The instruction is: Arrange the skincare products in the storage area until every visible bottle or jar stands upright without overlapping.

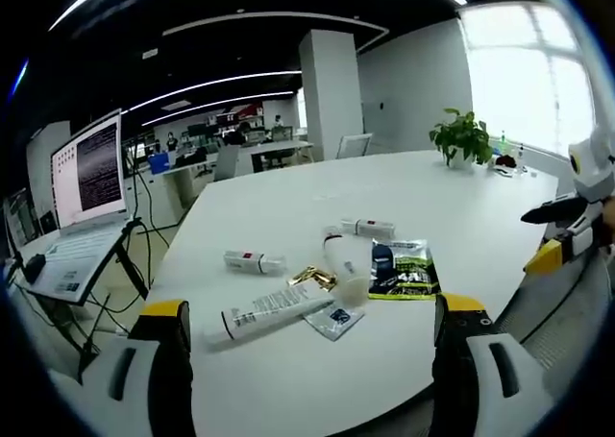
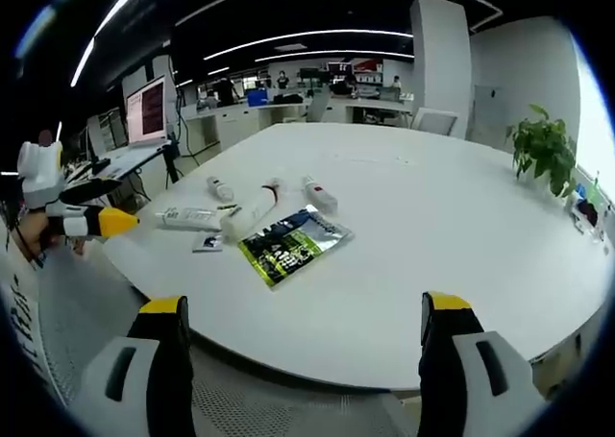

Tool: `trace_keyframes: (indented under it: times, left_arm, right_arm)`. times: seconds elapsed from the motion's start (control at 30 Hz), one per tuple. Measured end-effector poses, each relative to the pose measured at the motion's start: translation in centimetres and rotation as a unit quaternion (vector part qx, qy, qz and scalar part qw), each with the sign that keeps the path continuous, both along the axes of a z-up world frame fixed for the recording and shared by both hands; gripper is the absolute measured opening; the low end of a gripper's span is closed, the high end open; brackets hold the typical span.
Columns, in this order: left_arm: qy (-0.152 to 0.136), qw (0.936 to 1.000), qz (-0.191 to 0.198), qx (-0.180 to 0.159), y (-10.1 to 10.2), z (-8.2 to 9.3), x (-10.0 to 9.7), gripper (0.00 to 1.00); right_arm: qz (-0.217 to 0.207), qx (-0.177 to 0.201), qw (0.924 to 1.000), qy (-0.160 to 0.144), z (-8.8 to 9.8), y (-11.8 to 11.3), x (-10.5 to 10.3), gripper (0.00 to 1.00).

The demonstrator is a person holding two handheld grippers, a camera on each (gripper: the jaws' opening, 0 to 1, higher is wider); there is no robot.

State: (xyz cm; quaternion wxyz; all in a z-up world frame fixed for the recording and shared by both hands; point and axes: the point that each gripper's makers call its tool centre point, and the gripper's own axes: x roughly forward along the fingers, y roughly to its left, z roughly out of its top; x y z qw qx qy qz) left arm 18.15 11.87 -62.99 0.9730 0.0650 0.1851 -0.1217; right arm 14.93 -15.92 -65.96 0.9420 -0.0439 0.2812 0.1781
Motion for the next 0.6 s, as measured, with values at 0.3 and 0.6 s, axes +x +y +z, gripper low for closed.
trace_keyframes:
  times: [0.3, 0.6]
  left_arm:
    - [0.005, 1.0, -0.003, 0.0, -0.09, -0.21, -0.05, 0.99]
    - [0.006, 1.0, -0.004, -0.002, -0.1, -0.24, -0.15, 0.99]
  right_arm:
    - [0.0, -0.002, 1.0, 0.007, -0.19, 0.05, 0.01, 1.0]
    - [0.0, -0.006, 0.9999, 0.01, -0.29, 0.09, -0.06, 1.0]
